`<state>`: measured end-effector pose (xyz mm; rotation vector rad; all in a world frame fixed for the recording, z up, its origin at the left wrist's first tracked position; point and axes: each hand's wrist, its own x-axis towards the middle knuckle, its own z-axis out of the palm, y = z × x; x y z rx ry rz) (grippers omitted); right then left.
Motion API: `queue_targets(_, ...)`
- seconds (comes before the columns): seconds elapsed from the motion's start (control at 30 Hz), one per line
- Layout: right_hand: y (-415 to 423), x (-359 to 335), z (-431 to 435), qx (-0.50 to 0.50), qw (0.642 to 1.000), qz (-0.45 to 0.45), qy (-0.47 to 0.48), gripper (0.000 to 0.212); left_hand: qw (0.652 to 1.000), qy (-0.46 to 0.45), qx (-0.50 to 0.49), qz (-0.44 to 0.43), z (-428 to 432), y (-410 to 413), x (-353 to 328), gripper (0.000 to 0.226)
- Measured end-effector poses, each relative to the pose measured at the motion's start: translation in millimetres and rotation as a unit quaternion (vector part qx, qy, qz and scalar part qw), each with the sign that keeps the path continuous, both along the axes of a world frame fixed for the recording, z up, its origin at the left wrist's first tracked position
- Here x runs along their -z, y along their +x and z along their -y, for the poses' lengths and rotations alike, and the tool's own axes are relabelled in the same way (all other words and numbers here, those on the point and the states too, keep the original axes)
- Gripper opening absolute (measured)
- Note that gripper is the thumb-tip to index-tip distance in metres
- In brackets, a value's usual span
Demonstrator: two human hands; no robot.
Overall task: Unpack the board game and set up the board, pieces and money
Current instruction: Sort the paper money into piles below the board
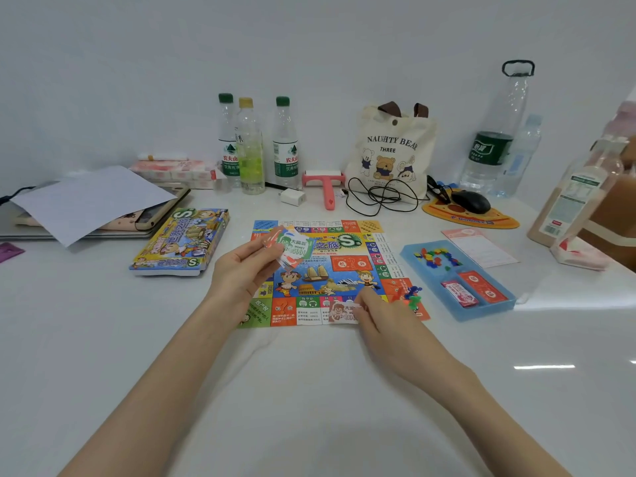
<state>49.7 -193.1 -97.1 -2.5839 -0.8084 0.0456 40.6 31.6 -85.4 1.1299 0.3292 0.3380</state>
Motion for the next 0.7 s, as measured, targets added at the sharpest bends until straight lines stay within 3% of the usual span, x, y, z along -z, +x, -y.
queue_targets(0.2,10,-1,-2,0.012,1.0,-0.017,0.023,0.015,1.0,-0.013,-0.01,-0.001,-1,0,-3,0.035)
queue_targets(0.7,28,4,-18,0.044,0.998,0.025,-0.027,0.014,1.0,-0.011,-0.014,0.003,-4,4,-10,0.028)
